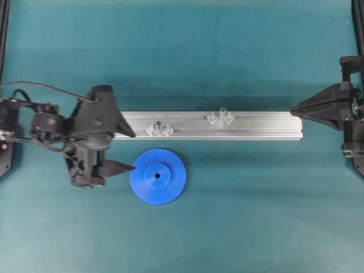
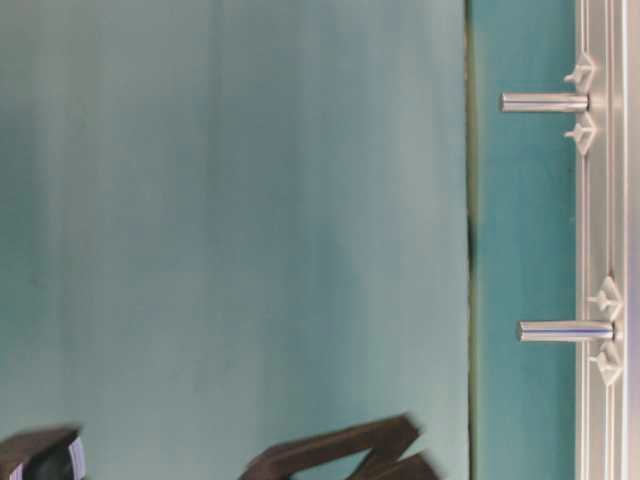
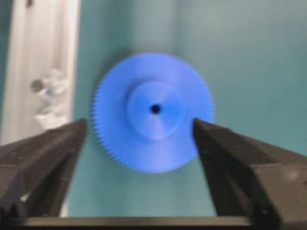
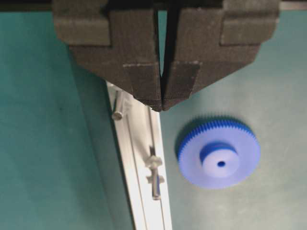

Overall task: Find the location of the shaft and insert the large gear.
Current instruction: 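Move the left gripper over the large blue gear's hub, then close the left gripper on the blue gear hub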

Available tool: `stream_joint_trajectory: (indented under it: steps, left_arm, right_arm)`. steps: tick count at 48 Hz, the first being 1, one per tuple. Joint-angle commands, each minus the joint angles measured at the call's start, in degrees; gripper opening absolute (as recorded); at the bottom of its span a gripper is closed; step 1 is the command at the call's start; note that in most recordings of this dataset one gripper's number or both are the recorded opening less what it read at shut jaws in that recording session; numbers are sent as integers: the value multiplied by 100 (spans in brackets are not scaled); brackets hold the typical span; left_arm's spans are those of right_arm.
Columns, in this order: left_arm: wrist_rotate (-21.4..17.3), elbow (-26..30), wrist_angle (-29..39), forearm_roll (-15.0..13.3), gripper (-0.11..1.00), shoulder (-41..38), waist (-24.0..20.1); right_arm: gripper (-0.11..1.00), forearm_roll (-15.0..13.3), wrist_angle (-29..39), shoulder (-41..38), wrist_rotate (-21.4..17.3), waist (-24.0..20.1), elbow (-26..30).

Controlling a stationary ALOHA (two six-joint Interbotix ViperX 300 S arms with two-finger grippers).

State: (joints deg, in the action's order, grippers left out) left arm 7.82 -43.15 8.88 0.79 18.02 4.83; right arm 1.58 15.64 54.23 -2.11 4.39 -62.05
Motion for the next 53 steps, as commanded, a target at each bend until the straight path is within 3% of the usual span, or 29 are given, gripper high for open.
stream_joint_trajectory:
  steps: [1,20,31,53]
  left_arm:
    - [105,229,-53,18,89,-211,53]
    - [185,817,-9,18,93,-1547,290]
    - [-44,1151,202,18,93,-2118,299]
    - [-105,1327,562,18,93,-2399,290]
  right_arm:
    - [4,-9,-35,-18,-35,18,97]
    - [4,-9,185,79,-44,70,-18]
    - [4,-9,290,229,-44,105,-26]
    - [4,-9,360,475,-53,105,-167]
